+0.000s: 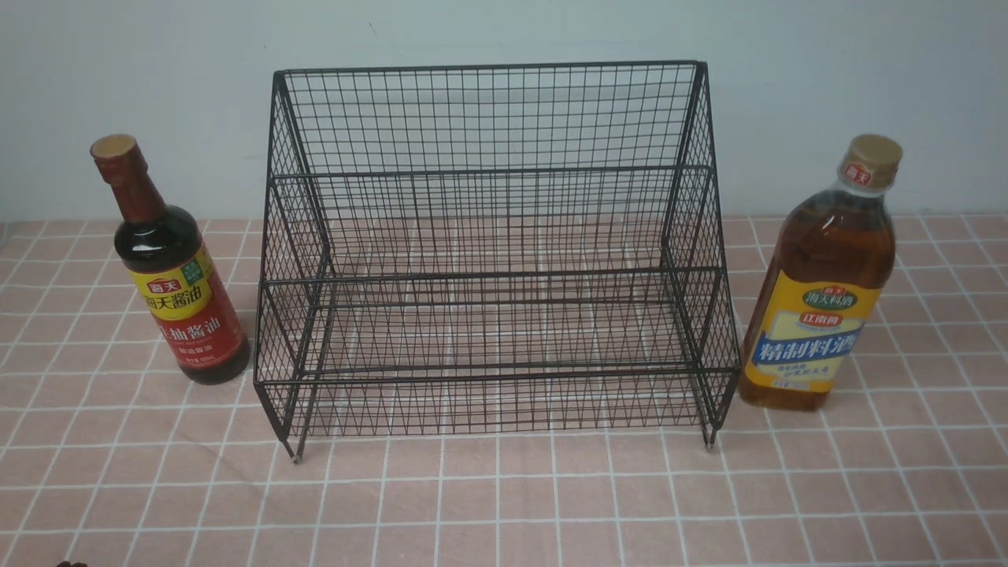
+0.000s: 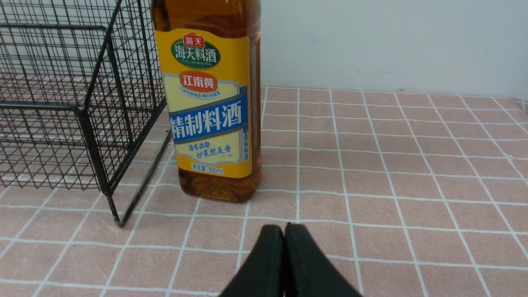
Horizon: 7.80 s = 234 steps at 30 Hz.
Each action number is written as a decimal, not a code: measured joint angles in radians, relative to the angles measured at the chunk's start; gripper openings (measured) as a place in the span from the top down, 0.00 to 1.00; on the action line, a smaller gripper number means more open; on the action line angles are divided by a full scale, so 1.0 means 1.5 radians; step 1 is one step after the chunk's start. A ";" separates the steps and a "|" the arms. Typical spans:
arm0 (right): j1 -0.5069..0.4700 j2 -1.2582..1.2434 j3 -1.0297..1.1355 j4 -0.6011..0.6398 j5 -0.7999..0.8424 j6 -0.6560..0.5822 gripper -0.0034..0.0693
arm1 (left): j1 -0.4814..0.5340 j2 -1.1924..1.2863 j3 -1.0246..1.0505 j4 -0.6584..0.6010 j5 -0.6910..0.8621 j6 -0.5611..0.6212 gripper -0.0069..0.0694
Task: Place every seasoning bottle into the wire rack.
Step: Use the right arm to grab the condiment bottle closest to it, then use the right arm to put the condiment bottle back on the shelf, then use the left arm to grab the condiment bottle closest to it
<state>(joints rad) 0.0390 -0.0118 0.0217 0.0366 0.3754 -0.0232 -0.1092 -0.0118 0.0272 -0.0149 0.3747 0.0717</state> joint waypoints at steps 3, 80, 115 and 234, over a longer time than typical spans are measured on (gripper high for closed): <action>0.000 0.000 0.000 0.000 0.000 0.000 0.97 | 0.000 0.000 0.000 0.000 0.000 0.000 0.92; 0.015 1.011 -0.510 -0.329 -0.595 0.370 0.50 | 0.000 0.000 0.000 0.000 0.000 0.000 0.92; 0.128 0.927 -0.896 -0.660 -0.563 0.643 0.53 | 0.000 0.000 0.000 0.000 0.000 0.000 0.92; 0.178 0.617 -0.666 -0.592 -0.088 0.449 0.97 | 0.000 0.000 0.000 0.000 0.000 0.000 0.92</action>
<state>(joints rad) 0.3059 0.9134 -0.9775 -0.8514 0.2431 0.6507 -0.1092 -0.0118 0.0272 -0.0149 0.3754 0.0717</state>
